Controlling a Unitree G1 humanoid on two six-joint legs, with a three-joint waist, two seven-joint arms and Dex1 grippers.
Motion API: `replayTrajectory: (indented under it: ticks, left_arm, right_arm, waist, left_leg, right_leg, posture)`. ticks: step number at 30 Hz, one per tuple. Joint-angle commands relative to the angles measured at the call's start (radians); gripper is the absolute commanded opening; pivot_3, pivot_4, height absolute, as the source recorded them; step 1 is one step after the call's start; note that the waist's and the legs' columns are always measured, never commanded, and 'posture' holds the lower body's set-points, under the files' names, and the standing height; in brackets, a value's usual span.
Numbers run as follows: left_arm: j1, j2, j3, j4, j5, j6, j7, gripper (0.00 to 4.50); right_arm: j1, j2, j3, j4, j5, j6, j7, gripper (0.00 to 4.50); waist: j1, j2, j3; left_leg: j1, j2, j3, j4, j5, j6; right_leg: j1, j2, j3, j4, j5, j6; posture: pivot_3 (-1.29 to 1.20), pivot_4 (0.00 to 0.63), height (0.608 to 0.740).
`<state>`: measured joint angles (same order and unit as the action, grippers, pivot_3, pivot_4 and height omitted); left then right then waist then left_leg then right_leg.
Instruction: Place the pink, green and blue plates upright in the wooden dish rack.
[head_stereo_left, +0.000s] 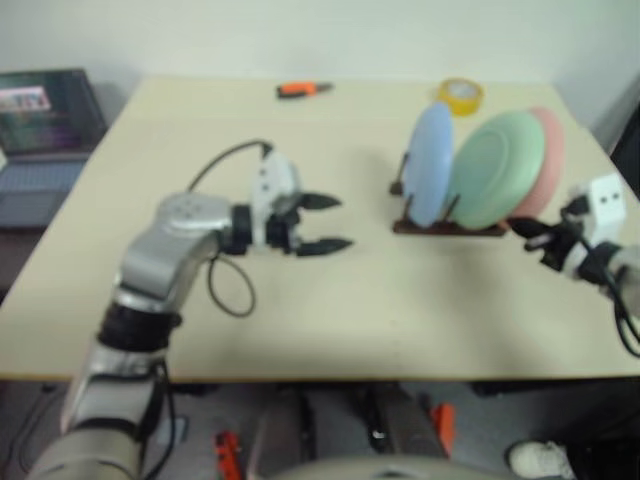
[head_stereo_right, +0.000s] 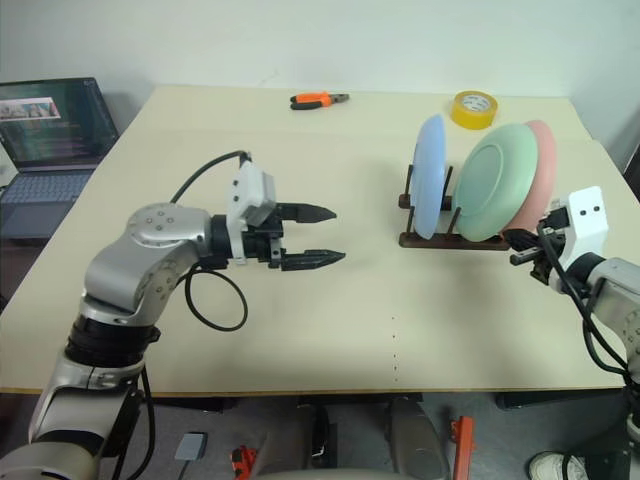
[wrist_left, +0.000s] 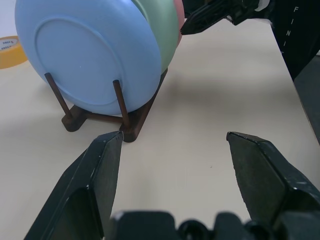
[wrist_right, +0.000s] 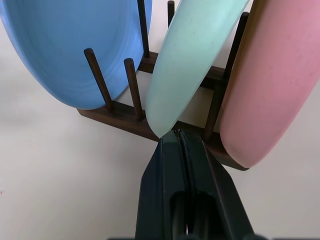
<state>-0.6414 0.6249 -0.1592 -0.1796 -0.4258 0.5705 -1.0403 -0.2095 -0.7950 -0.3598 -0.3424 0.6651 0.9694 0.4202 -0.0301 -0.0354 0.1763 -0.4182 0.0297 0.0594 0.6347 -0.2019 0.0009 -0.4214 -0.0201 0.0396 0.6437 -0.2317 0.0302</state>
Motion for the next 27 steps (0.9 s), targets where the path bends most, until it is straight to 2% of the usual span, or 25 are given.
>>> replayTrajectory:
  ticks: [1,15,27]
  left_arm:
    - [-0.012,0.006,0.014,-0.028,-0.001,-0.007,-0.003,3.65]
    - [-0.010,0.006,0.012,-0.033,0.001,-0.004,0.001,3.65]
    - [-0.007,0.004,0.014,-0.035,0.004,-0.001,0.009,3.65]
  right_arm:
    - [-0.022,0.007,-0.006,0.009,-0.027,-0.032,-0.002,0.03]
    - [-0.054,0.038,0.008,0.037,-0.083,-0.058,-0.007,0.03]
    - [-0.180,0.066,0.057,0.045,-0.106,-0.083,-0.004,0.03]
  waist:
    - [0.000,0.000,0.000]
    - [0.000,0.000,0.000]
    - [-0.001,0.000,0.000]
  left_leg:
    - [0.000,0.000,0.000,0.000,0.000,0.000]
    - [0.000,0.000,0.000,0.000,0.000,0.000]
    - [0.000,0.000,0.001,0.000,0.000,0.000]
  right_leg:
    - [0.000,0.000,0.000,0.000,0.000,0.000]
    - [0.000,0.000,0.000,0.000,0.000,0.000]
    - [0.000,0.000,0.000,0.000,0.002,0.003]
  posture:
    - [0.00,0.150,0.740]
    - [0.00,0.150,0.740]
    - [0.00,0.150,0.740]
